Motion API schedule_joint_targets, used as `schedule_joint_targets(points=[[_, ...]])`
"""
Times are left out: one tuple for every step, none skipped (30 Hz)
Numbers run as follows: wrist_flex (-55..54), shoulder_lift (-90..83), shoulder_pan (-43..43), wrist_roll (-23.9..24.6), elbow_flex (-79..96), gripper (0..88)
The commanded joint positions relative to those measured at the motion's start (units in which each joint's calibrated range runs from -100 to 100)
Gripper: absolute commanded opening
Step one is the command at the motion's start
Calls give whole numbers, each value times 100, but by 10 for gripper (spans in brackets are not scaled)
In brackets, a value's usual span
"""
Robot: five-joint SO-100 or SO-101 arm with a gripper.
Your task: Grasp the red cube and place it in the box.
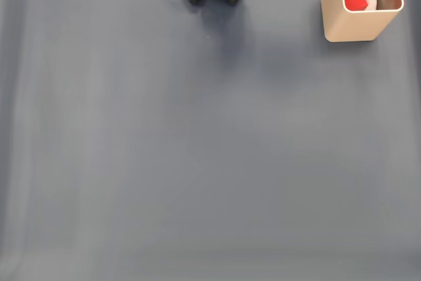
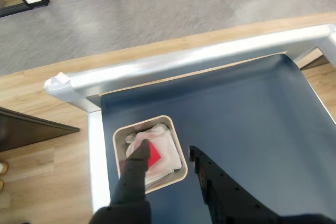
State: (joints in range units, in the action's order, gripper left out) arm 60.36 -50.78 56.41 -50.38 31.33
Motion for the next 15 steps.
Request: schedule_joint_targets(points=[[-90, -205, -341, 15, -52, 78], [-90, -214, -412, 39, -61, 58], [-90, -223, -497, 49, -61, 41], [-90, -231, -575, 54, -52, 20], [-90, -240, -674, 63, -52, 2], [-90, -249, -767, 73, -52, 1], [-90, -257, -873, 78, -52, 1], [-90, -257, -973, 83, -61, 1], [-90, -257, -1072, 88, -79, 1], [-90, -257, -1171, 93, -97, 1], [-98, -266, -1292, 93, -107, 1], [-123, -275, -1399, 98, -107, 1], [-147, -275, -1534, 107, -107, 1], [-156, -283, -1654, 112, -116, 1], [-164, -292, -1782, 117, -116, 1]])
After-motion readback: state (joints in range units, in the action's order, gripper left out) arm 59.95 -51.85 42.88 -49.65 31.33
